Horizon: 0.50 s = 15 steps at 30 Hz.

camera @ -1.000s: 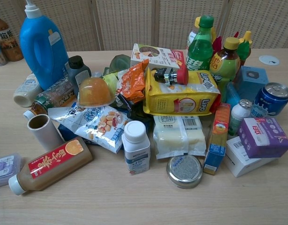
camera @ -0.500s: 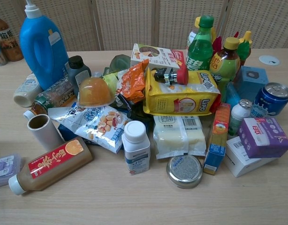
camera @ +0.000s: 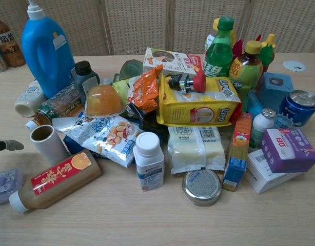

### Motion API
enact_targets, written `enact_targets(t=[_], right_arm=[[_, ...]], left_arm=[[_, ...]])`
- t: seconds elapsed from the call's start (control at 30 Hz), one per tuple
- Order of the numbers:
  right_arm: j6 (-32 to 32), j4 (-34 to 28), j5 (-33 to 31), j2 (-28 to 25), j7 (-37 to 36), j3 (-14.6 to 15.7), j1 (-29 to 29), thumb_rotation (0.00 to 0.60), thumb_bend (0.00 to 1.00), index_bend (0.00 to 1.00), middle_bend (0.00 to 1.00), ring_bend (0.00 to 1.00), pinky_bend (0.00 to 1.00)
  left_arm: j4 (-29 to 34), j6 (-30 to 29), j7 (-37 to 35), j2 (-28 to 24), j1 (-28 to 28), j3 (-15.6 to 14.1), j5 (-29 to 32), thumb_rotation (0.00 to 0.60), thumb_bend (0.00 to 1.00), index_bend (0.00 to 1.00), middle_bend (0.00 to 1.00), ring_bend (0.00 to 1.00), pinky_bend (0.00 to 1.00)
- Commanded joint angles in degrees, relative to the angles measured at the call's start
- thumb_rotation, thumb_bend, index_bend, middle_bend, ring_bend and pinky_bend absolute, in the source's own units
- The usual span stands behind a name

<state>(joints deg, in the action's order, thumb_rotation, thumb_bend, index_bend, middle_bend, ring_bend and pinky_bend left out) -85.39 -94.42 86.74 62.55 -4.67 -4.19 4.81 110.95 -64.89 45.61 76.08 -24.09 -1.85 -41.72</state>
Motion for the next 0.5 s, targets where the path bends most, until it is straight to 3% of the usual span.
enact_targets(t=[0.03,0.27,0.4,0.5], right_arm=[[0.1,0.1,0.0,-0.1,-0.3,0.0,0.0,0.600,0.00,0.00,0.00,0.00,0.00],[0.0,0.1,0.1,-0.1,-0.5,0.0,0.0,0.600,0.00,0.00,0.00,0.00,0.00],[0.0,0.0,0.0,-0.2,-0.4,0.0,0.0,0.600,0.00,0.00,0.00,0.00,0.00],[0.0,0.0,0.0,-0.2,-0.6,-0.1,0.0,0.600,0.00,0.00,0.00,0.00,0.00]], left_arm=[[-0.5,-0.7,0.1,0.6,-0.3,-0.5,0.3,0.600,0.05,0.04,0.00,0.00,0.00],[-1.8,-1.9,-0.2,1.8,-0.7,-1.6,-0.3,0.600,0.05,0.10,0.00,0.00,0.00],[-3.2,-3.3,0.2,3.2,-0.6,-2.6,-2.4,0.600,0.05,0.23,0.04,0.07,0.19],[-4.1,-3.7,0.9,4.0,-0.8,-3.3,-3.1,0.600,0.05,0.36,0.13,0.16,0.25]])
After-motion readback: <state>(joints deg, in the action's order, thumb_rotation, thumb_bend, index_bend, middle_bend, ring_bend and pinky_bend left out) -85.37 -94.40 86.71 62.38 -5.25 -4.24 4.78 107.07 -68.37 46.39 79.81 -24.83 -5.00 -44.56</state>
